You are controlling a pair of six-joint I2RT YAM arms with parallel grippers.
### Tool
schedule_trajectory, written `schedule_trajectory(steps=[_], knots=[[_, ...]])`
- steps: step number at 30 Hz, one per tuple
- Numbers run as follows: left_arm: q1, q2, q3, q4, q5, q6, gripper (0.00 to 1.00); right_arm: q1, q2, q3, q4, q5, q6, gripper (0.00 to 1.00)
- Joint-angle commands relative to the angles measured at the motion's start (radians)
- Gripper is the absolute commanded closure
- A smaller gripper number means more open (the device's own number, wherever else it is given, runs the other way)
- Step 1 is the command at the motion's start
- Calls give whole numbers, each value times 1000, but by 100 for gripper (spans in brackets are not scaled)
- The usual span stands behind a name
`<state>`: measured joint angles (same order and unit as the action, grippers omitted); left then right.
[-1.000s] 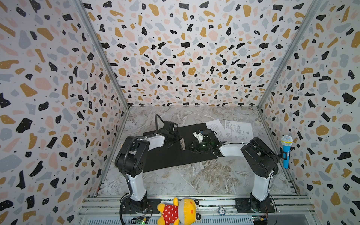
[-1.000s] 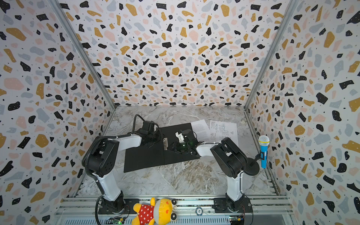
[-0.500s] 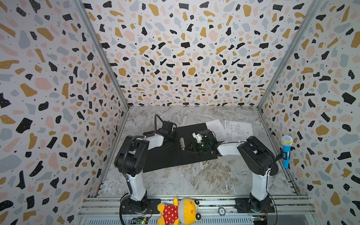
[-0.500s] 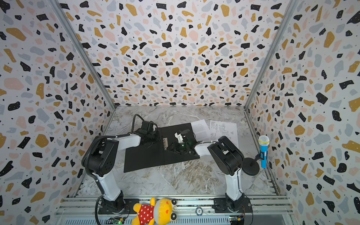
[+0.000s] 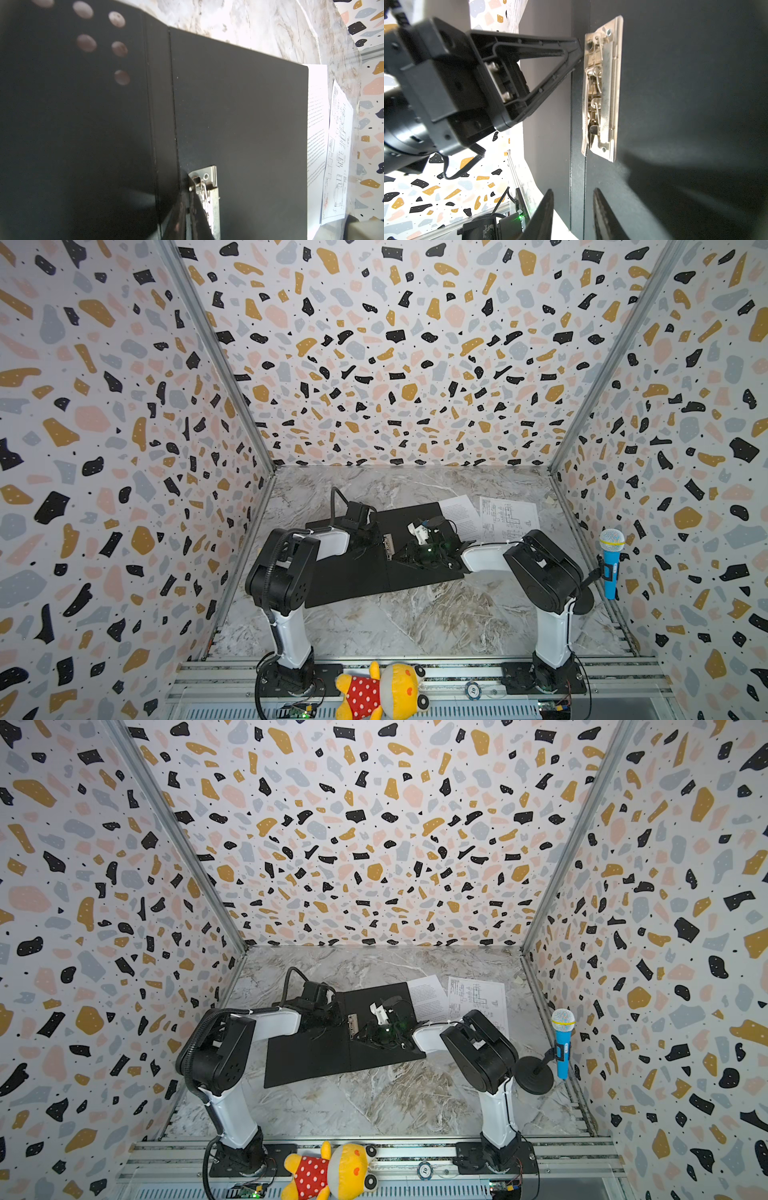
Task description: Put the files into the folder
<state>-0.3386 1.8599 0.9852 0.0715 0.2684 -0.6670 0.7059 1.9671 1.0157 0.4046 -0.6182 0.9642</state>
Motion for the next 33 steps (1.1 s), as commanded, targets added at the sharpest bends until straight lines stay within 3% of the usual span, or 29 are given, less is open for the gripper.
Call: schedule_trajectory(steps=[1,33], knots=[[-7,18,-16,48,23,-3,91,6,5,27,5,-5,4,66],[-8,-60,-105,172,46,-77,88,7,1,11,2,2,8,65]])
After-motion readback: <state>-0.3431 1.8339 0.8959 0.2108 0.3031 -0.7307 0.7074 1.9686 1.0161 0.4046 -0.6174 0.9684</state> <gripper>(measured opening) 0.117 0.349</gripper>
